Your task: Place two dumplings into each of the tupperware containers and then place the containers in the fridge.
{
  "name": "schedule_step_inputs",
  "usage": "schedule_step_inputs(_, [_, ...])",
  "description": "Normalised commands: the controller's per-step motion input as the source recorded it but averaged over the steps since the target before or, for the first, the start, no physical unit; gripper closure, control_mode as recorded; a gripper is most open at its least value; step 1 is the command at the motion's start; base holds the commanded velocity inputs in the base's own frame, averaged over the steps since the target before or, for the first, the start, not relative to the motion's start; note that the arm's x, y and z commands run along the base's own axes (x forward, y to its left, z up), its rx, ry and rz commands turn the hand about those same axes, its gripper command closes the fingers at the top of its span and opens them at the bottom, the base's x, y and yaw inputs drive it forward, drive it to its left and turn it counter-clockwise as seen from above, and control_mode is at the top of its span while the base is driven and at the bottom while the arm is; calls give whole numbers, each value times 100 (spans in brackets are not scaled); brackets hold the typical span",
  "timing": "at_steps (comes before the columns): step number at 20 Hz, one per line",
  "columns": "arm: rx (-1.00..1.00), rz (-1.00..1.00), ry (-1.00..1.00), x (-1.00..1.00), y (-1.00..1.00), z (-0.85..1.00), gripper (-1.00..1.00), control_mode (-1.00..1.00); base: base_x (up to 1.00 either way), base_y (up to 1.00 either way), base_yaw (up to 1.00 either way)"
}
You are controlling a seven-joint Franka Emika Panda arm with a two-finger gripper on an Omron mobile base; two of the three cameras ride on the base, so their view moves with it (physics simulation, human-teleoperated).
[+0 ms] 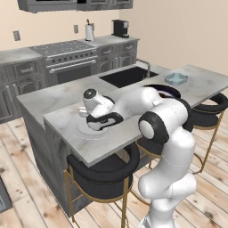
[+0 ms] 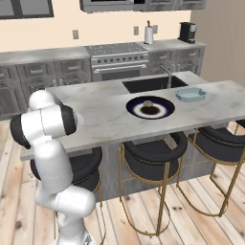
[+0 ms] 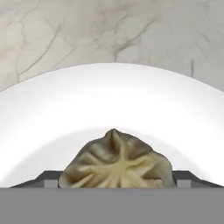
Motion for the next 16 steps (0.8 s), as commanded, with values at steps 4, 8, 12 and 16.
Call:
schedule_step_inputs(4, [36,-24,-9,-83,-79,2,100,-100,0,0,0])
schedule_step_inputs(8, [38,-20,-16,-77,-64,52,100,-100,0,0,0])
schedule_step_inputs(12, [24,-19,-1,-81,-47,85,100,-100,0,0,0])
schedule_step_inputs(16, [18,-12,-1,-100,-26,62,100,-100,0,0,0])
